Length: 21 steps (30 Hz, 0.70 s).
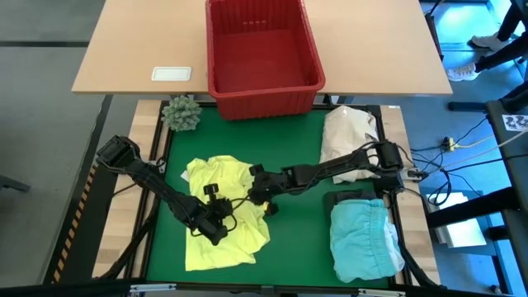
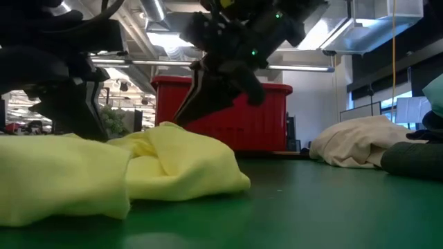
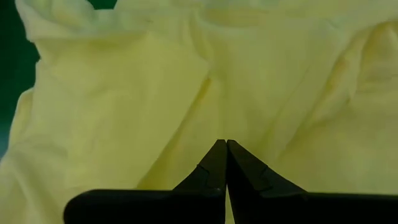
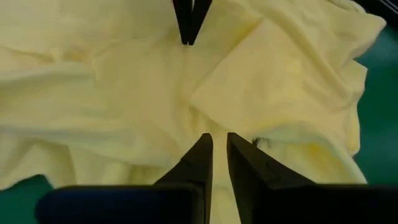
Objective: Fold Laundry from Bin
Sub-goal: Fold the yellow shirt
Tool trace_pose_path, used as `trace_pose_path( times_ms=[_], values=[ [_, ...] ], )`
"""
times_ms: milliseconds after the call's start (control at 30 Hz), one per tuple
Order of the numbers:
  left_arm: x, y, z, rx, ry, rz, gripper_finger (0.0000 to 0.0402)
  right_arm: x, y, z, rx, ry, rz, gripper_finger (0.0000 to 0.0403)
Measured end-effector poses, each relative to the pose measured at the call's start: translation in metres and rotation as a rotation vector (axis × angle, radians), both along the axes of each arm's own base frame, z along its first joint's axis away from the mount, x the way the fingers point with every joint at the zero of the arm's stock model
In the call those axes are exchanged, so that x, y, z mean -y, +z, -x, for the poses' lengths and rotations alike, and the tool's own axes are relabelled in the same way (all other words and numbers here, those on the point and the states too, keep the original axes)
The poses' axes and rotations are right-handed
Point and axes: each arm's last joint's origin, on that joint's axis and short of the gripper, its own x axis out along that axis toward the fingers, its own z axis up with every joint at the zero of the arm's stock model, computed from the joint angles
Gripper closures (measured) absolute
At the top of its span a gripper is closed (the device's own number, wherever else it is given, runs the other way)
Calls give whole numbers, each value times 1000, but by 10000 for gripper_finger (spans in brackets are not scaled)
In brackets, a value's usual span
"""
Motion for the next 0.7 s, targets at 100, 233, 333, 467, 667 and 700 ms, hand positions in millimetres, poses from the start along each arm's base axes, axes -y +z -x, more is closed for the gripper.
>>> trace_pose_path(
  times_ms=[100, 233, 333, 467, 667, 700],
  values=[
    [0, 0, 0, -1, 0, 2, 402, 3, -7, -4, -3, 9, 13, 353],
    [0, 0, 0, 4, 1, 6, 402, 13, -22, -8, -29, -8, 14, 363],
    [1, 0, -1, 12, 1, 12, 402, 20, -27, -12, -10, -24, 11, 374],
    [2, 0, -2, 27, -3, 30, 402, 26, -27, -18, 50, -35, 1, 387],
    [4, 1, -3, 36, -10, 46, 402, 39, -25, -26, 151, -43, -24, 397],
    [4, 1, -3, 36, -11, 46, 402, 42, -24, -29, 180, -50, -25, 397]
  ],
)
